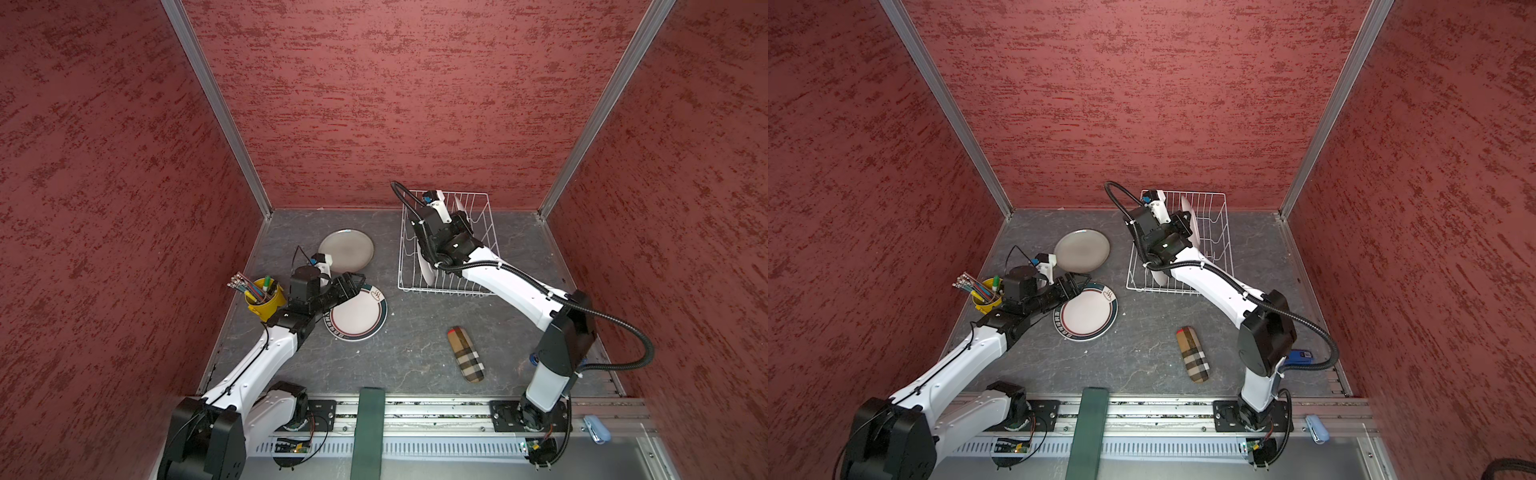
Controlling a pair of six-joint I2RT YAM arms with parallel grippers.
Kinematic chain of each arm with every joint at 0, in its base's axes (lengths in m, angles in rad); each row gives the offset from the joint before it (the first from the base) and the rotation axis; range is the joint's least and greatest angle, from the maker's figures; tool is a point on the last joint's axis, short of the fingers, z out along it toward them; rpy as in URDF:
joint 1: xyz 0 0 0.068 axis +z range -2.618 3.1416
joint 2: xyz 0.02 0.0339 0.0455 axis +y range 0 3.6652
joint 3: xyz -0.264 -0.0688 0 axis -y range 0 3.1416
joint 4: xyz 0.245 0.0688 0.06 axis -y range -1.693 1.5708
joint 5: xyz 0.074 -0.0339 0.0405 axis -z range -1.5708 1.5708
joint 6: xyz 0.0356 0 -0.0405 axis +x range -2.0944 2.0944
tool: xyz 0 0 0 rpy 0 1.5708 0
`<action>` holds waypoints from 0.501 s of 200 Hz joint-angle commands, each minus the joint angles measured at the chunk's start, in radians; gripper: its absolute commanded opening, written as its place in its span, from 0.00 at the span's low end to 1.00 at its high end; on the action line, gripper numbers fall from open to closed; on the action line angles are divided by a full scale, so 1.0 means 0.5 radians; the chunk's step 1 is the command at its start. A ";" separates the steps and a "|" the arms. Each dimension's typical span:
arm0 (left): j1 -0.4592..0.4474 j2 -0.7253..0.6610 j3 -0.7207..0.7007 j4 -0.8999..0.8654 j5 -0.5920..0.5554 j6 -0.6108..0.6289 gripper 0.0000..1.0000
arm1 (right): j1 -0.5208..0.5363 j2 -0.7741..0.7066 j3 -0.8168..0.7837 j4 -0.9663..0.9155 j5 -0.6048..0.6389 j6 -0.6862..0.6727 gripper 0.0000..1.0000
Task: Unload the plates from the dish rack
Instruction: Pick up the plate from the dish rack.
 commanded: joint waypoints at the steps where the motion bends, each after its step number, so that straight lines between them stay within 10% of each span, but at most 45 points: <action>1: 0.010 0.018 0.023 0.097 0.060 -0.016 0.78 | 0.011 -0.179 -0.004 0.227 -0.040 0.028 0.00; 100: 0.091 0.192 0.061 0.490 0.375 -0.231 0.79 | -0.002 -0.531 -0.058 0.044 -1.051 0.743 0.00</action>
